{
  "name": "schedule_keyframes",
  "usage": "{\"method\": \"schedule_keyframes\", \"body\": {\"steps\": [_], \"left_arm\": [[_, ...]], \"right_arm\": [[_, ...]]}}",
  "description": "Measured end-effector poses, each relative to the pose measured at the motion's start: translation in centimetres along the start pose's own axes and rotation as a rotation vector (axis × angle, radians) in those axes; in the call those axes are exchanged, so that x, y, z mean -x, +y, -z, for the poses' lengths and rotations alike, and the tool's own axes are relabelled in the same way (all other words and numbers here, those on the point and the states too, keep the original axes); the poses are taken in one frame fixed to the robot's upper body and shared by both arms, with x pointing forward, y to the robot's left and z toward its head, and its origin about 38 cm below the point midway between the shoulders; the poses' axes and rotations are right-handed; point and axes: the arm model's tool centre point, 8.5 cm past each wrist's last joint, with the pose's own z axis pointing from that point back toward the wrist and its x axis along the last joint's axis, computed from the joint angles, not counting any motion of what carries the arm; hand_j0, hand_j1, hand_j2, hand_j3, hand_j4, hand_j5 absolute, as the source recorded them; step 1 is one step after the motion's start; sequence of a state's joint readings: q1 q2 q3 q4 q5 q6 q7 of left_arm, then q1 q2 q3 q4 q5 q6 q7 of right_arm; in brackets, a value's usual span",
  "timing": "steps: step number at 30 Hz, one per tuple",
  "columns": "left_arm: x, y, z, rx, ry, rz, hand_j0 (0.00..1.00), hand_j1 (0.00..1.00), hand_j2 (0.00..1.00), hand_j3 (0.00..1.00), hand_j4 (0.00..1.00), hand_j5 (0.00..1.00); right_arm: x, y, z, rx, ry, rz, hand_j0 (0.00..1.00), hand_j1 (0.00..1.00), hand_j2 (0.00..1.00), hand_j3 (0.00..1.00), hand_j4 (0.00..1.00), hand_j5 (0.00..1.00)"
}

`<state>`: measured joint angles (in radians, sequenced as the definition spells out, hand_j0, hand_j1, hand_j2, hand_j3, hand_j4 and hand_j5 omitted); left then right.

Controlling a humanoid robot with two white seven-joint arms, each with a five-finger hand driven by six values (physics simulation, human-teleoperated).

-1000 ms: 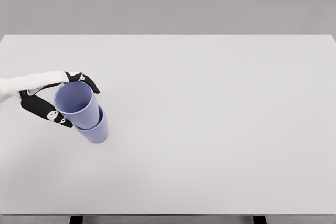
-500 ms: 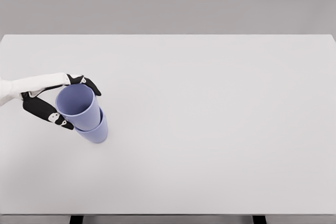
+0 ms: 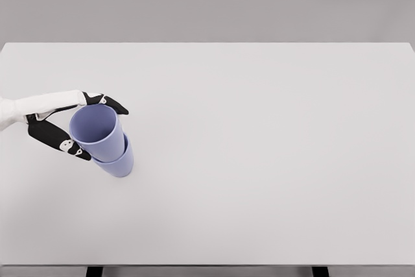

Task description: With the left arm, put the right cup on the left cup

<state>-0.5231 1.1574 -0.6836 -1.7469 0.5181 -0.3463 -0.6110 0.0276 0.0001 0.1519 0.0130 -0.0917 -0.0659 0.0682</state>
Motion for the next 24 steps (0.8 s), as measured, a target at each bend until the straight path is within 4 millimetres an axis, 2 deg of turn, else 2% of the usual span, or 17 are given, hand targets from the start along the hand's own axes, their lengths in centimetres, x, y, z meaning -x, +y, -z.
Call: {"method": "schedule_keyframes", "body": {"steps": [7,24], "left_arm": [[-0.11,0.01,-0.03,0.000,-0.010,0.008,0.94,0.94,0.94,0.94,0.94,0.94],[-0.22,0.12,-0.10,-0.001,-0.014,0.015,0.99,0.99,0.99,0.99,0.99,0.99]], "right_arm": [[0.00,0.00,0.00,0.000,0.000,0.000,1.00,1.00,1.00,1.00,1.00,1.00],[-0.01,0.00,0.00,0.001,0.000,0.000,1.00,1.00,1.00,1.00,1.00,1.00]]}}
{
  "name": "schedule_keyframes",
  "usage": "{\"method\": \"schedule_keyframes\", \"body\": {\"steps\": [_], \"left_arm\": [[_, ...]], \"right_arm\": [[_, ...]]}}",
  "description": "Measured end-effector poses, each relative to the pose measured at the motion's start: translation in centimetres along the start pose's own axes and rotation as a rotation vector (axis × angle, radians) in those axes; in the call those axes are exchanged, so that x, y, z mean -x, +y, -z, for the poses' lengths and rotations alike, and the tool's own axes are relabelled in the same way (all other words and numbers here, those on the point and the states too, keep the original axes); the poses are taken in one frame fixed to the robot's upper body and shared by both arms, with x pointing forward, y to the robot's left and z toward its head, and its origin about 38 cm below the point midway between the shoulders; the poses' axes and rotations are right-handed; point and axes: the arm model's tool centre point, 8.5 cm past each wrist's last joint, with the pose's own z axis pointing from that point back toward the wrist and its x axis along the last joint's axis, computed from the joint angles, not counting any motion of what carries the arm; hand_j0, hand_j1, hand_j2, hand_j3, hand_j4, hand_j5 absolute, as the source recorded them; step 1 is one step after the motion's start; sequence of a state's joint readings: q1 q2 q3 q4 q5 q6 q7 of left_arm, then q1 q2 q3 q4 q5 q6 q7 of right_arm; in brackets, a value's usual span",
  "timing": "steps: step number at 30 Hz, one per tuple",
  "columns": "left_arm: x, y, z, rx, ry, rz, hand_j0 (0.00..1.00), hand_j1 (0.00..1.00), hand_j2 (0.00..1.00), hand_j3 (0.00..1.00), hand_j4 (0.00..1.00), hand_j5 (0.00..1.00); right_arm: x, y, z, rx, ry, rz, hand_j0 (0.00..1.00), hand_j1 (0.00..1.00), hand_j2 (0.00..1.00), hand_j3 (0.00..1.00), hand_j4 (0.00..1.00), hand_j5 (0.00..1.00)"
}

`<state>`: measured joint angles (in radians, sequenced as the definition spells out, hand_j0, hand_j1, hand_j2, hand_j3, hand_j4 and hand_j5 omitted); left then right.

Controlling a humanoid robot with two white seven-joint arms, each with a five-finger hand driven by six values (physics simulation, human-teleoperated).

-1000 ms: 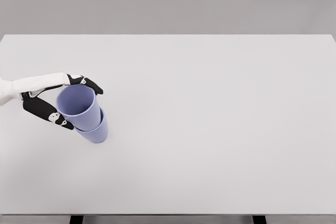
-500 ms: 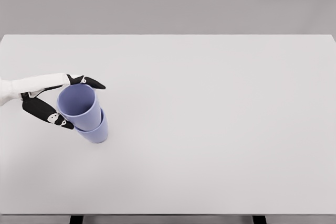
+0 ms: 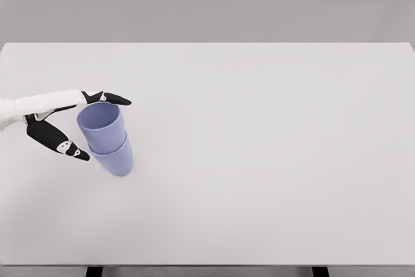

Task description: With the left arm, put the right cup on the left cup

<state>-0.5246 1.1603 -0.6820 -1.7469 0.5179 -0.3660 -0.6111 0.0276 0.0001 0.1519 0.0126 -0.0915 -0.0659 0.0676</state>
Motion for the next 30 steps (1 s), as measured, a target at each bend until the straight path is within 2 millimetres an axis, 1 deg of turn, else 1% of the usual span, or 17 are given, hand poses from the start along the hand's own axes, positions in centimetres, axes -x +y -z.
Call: {"method": "schedule_keyframes", "body": {"steps": [15,24,27,30], "left_arm": [[-0.3,0.3,-0.2,-0.002,-0.014,0.019,1.00,1.00,1.00,1.00,1.00,1.00],[-1.6,2.5,-2.7,-0.036,0.009,0.089,1.00,1.00,1.00,1.00,1.00,1.00],[-1.8,3.0,-3.2,-0.047,0.018,0.103,1.00,1.00,1.00,1.00,1.00,1.00],[-2.1,3.9,-3.8,-0.073,0.025,0.121,1.00,1.00,1.00,1.00,1.00,1.00]], "right_arm": [[0.0,0.0,0.0,-0.001,0.000,0.000,1.00,1.00,1.00,1.00,1.00,1.00],[0.0,0.0,0.0,0.000,0.000,0.000,1.00,1.00,1.00,1.00,1.00,1.00],[0.0,0.0,0.0,0.000,0.000,0.000,1.00,1.00,1.00,1.00,1.00,1.00],[0.0,0.0,0.0,0.000,0.000,-0.001,1.00,1.00,1.00,1.00,1.00,1.00]]}}
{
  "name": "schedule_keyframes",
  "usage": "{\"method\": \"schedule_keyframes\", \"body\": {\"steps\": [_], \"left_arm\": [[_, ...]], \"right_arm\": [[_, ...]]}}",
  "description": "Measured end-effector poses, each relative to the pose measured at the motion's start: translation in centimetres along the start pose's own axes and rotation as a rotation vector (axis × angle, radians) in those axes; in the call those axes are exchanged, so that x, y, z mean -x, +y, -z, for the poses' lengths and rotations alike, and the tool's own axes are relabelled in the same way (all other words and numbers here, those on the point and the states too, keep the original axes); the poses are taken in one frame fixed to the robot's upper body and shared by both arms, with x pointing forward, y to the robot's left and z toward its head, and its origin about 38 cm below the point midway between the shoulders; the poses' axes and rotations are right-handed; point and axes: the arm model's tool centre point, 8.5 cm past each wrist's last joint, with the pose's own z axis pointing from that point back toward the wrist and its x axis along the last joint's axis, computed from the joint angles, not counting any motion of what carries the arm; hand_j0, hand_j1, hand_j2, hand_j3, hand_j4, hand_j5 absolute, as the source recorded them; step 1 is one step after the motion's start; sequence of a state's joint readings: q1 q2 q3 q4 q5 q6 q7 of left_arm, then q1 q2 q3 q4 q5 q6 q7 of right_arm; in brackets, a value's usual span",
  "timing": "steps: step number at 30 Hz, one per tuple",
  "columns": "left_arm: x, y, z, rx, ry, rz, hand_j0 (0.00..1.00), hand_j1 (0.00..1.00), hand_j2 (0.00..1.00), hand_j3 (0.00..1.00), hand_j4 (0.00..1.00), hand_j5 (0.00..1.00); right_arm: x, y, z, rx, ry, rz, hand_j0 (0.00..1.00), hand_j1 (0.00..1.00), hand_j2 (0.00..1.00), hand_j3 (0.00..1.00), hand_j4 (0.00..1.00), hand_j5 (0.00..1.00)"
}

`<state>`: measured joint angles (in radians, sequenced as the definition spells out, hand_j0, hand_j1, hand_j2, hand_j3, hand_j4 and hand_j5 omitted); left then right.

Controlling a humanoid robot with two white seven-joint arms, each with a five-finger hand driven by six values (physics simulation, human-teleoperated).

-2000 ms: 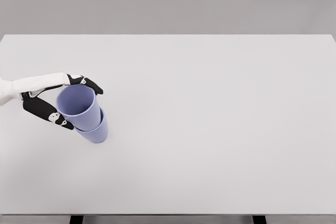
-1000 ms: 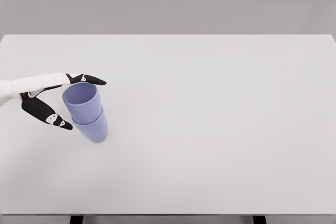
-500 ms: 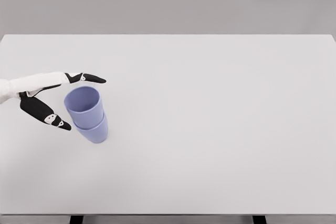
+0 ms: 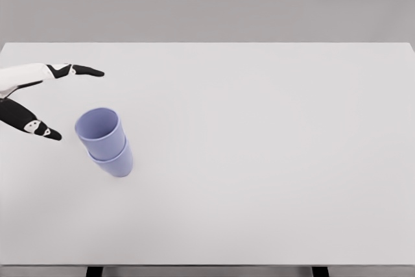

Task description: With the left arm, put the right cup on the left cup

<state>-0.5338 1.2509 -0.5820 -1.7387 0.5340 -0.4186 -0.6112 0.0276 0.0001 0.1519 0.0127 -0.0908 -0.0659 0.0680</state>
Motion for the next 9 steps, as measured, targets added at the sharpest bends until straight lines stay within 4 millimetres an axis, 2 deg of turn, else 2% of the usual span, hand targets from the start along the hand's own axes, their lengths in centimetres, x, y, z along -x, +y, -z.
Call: {"method": "schedule_keyframes", "body": {"steps": [4,9], "left_arm": [[-0.38,1.12,-0.52,-0.034,-0.004,0.001,1.00,1.00,1.00,1.00,1.00,1.00],[-0.78,1.32,-0.36,-0.044,-0.023,-0.005,1.00,1.00,1.00,1.00,1.00,1.00]], "right_arm": [[-0.01,0.00,0.00,0.000,0.000,0.000,1.00,1.00,1.00,1.00,1.00,1.00],[-0.02,0.00,0.00,0.000,0.000,0.001,1.00,1.00,1.00,1.00,1.00,1.00]]}}
